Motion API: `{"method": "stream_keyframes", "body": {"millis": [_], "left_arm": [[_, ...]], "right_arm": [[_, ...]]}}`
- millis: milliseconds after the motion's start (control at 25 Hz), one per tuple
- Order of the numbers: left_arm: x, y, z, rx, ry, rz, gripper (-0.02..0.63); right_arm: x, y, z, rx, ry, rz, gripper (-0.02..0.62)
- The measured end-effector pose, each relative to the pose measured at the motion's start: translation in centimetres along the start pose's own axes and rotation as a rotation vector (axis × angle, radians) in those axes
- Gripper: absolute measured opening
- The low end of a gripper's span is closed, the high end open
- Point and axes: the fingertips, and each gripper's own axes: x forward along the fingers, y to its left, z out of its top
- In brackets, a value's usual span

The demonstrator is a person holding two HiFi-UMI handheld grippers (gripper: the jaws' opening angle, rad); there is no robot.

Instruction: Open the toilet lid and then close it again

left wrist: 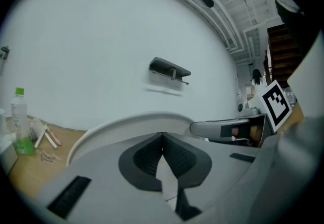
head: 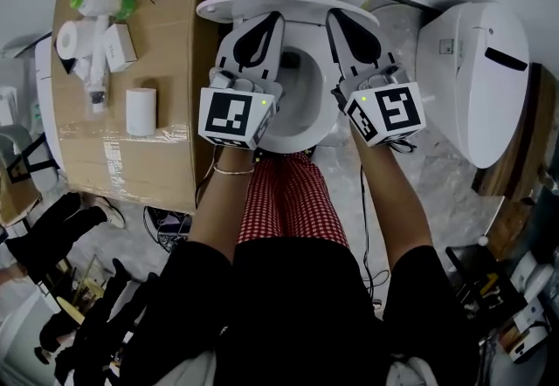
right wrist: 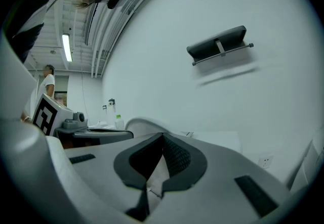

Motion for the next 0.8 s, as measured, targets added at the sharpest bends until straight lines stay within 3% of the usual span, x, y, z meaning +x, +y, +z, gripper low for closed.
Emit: {"method": "stream_keyframes", "body": {"millis": [800], "left_arm": [[-1.2, 0.9, 0.5, -0.043, -0.005, 0.008, 0.003]], "right_arm": [[2.2, -1.5, 0.3, -0.036, 0.036, -0.024, 0.018]]}}
